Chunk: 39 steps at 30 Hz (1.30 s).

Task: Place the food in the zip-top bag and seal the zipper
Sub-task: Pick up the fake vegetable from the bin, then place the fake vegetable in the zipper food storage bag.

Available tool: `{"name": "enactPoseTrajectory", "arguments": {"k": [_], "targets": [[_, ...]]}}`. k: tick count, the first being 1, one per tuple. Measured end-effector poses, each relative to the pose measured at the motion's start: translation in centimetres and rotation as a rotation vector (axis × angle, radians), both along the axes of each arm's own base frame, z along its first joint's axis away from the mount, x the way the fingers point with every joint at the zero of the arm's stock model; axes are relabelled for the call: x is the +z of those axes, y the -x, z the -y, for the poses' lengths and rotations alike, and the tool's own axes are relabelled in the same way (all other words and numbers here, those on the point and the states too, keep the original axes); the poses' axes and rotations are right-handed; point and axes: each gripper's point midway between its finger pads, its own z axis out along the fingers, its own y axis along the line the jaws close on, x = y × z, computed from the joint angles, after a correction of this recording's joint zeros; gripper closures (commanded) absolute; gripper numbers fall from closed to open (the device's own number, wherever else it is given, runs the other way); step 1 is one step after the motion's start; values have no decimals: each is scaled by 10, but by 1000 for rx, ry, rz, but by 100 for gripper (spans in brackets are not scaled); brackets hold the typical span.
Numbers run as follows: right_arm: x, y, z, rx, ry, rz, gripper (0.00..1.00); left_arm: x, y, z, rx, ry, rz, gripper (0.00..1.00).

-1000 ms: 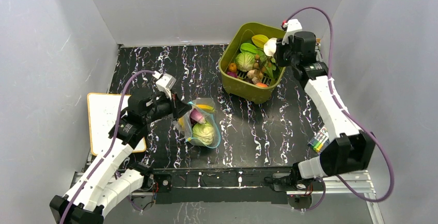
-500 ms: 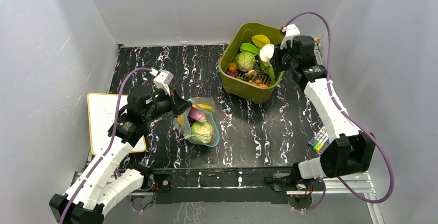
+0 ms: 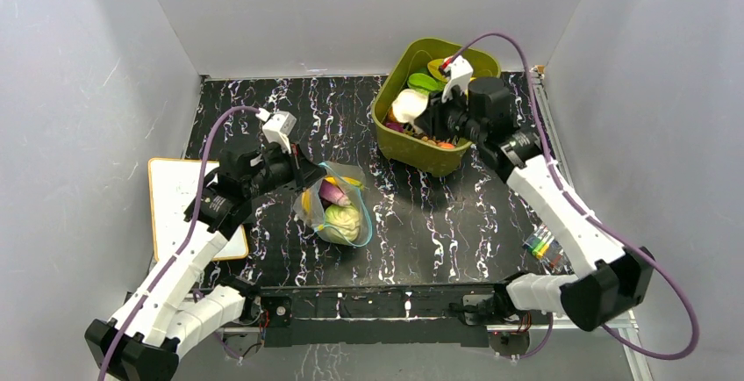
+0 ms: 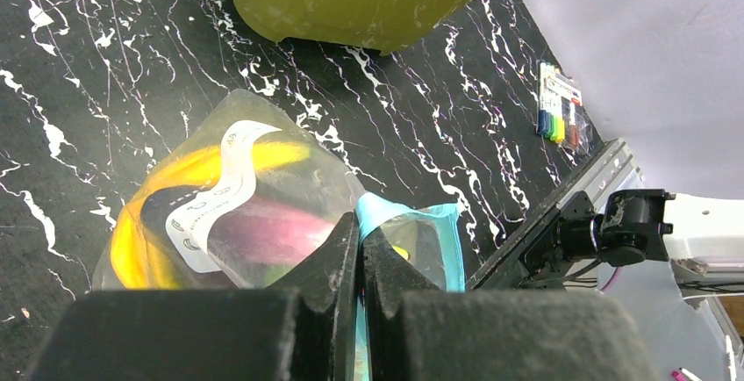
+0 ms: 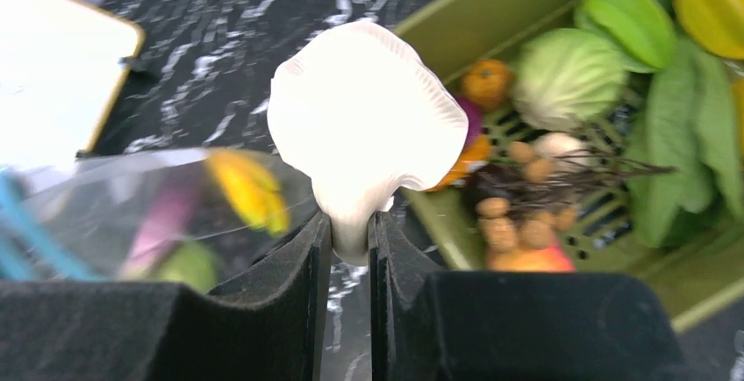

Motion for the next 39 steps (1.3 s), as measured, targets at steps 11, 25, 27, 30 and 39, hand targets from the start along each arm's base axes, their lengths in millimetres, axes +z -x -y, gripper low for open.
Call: {"name": "enactPoseTrajectory", "arguments": {"k": [11, 25, 27, 30, 39], "targets": [[20, 122, -92, 293, -230, -23, 98, 3, -5, 2, 38, 29, -62, 100], [-27, 199, -153, 443, -260, -204, 96, 4, -8, 4, 61, 47, -90, 100], [-37, 200, -157, 429, -246, -225, 95, 5, -8, 4, 62, 47, -93, 100], [-49, 193, -161, 391, -228, -247, 95, 6, -7, 3, 63, 47, -98, 100], [-85, 156, -167, 211, -119, -255, 93, 16, -4, 3, 69, 63, -101, 100]]}}
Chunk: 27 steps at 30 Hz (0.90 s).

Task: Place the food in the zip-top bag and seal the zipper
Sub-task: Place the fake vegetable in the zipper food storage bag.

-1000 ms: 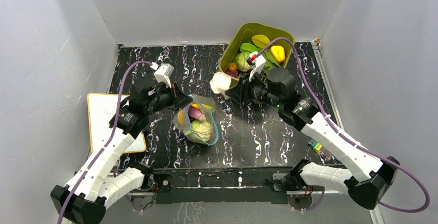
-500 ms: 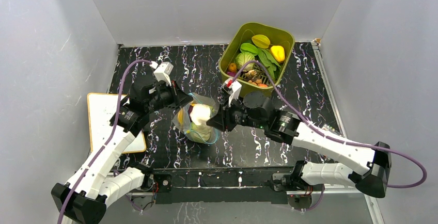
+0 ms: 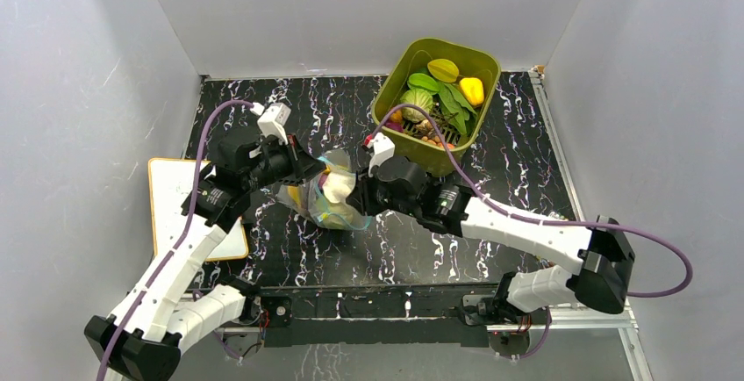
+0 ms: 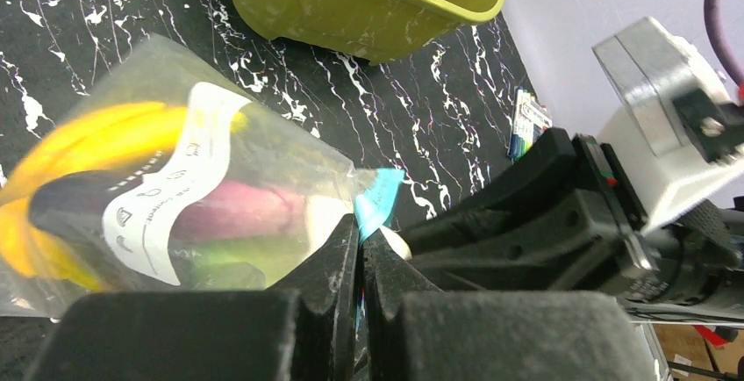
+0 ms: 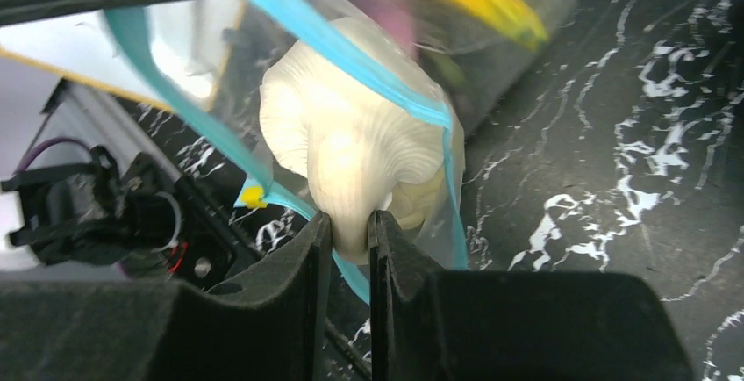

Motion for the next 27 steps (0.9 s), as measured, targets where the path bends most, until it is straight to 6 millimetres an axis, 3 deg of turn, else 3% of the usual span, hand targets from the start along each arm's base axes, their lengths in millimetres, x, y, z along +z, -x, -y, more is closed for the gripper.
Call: {"name": "enactPoseTrajectory", "arguments": {"k": [6, 11, 20, 27], "targets": [[-9, -22, 3, -101, 56, 33, 92, 5, 4, -2, 3, 10, 9, 100], [-7, -34, -9, -118, 71, 42, 90, -4, 5, -1, 10, 19, -13, 100], [-2, -20, -34, 18, -1, 24, 87, -5, 4, 2, 5, 43, -20, 100], [-28, -8, -47, 155, 14, 29, 82, -6, 6, 3, 1, 41, -26, 100]]}}
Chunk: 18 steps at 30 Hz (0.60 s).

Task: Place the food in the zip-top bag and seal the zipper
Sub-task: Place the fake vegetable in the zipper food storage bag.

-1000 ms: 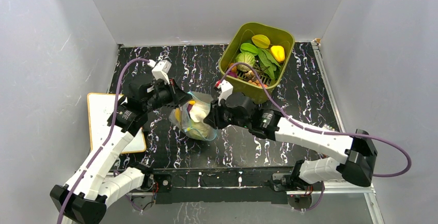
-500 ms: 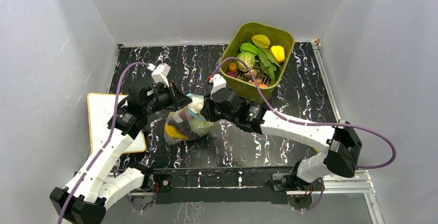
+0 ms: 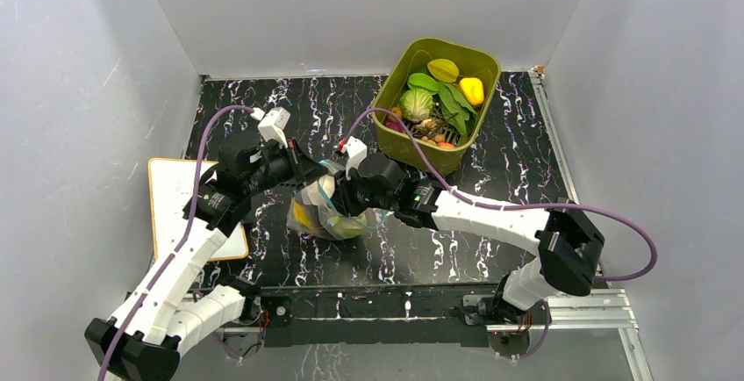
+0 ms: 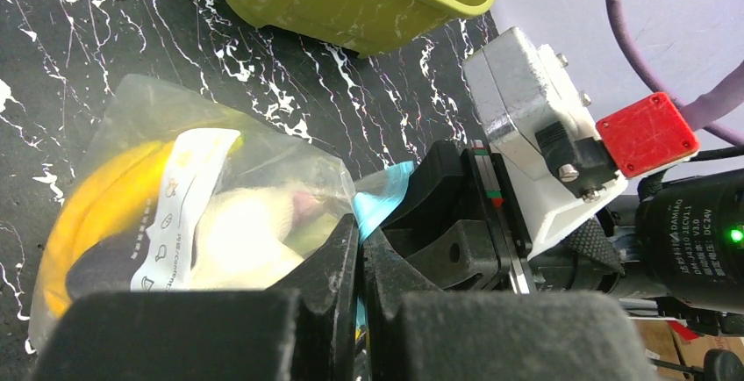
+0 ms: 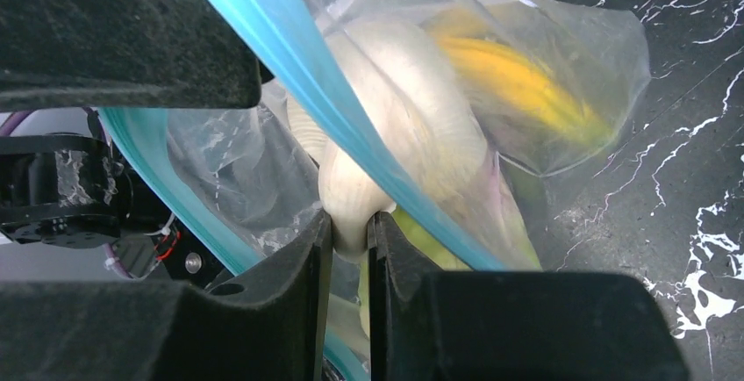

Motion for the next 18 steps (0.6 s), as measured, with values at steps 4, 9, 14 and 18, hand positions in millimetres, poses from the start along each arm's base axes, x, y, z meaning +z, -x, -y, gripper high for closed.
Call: {"name": "enactPoseTrajectory", "arguments": {"k": [4, 9, 14, 18], "targets": [[-1, -1, -1, 13, 2, 17, 71, -1, 1, 0, -2, 0, -4, 100], [-3, 0, 0, 19, 13, 24, 57, 0, 0, 0, -2, 2, 0, 100], [1, 2, 8, 14, 26, 24, 48, 2, -1, 0, 0, 3, 10, 100], [21, 6, 19, 3, 7, 43, 44, 0, -3, -1, 4, -8, 17, 100]]}}
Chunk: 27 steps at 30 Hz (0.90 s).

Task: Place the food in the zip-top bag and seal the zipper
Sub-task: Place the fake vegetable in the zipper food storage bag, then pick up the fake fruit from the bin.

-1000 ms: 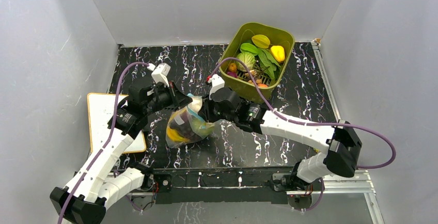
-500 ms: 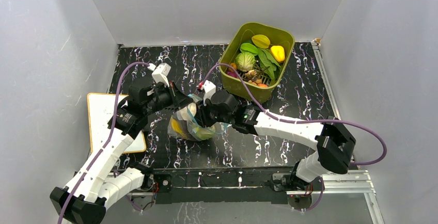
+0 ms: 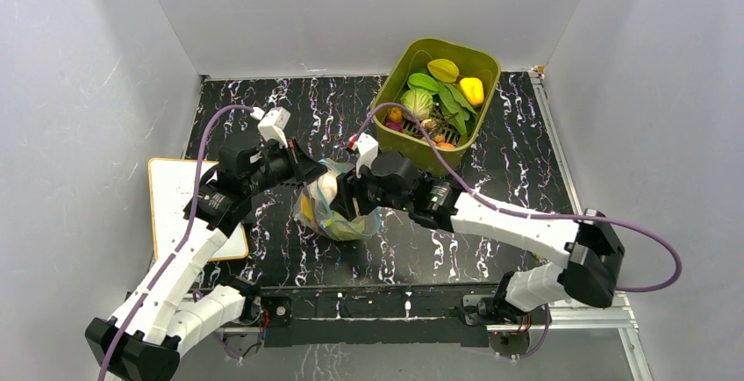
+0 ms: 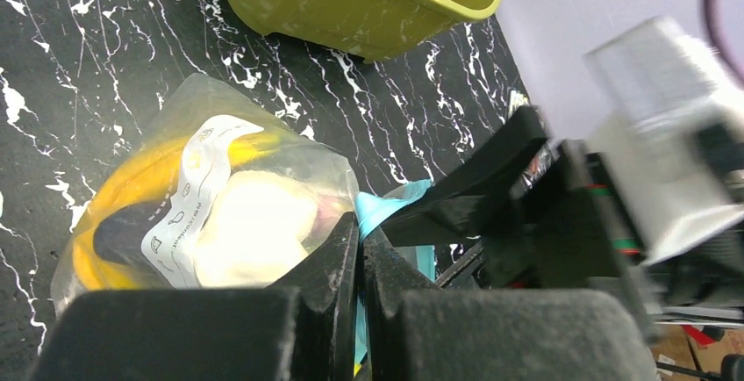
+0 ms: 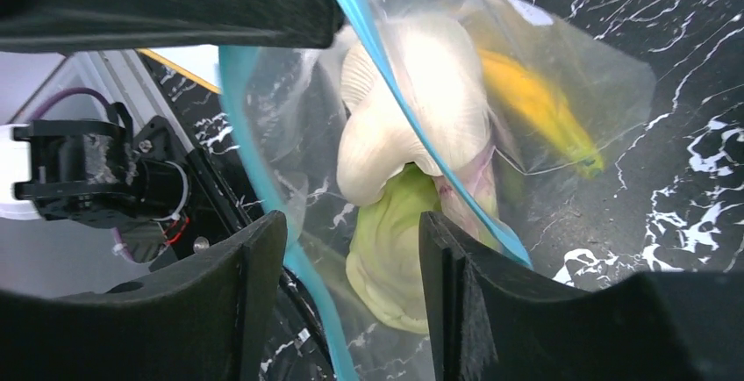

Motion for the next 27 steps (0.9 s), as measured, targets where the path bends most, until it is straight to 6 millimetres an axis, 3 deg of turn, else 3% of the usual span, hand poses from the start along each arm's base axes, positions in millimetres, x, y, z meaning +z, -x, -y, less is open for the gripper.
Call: {"name": "enactPoseTrajectory", "arguments": {"k": [5, 8, 11, 15, 16, 18, 21, 27], "targets": [[37, 3, 12, -15, -47, 36, 43, -3, -1, -2, -5, -20, 21, 100], [64, -5, 22, -52, -60, 90, 43, -5, -1, -2, -24, -33, 67, 100], [74, -29, 42, -145, -22, 144, 42, -11, 4, -4, -57, -55, 116, 100], [89, -77, 80, -305, 26, 218, 42, -20, 7, -2, -111, -81, 154, 100], [94, -100, 97, -373, 54, 250, 42, -26, 10, 0, -143, -90, 164, 100], [87, -133, 118, -461, 116, 270, 43, -31, 15, 4, -202, -104, 189, 100], [56, -175, 148, -549, 234, 250, 44, -33, 18, 7, -255, -109, 225, 100], [31, -241, 197, -672, 347, 223, 42, -38, 19, 8, -278, -125, 237, 100]]}}
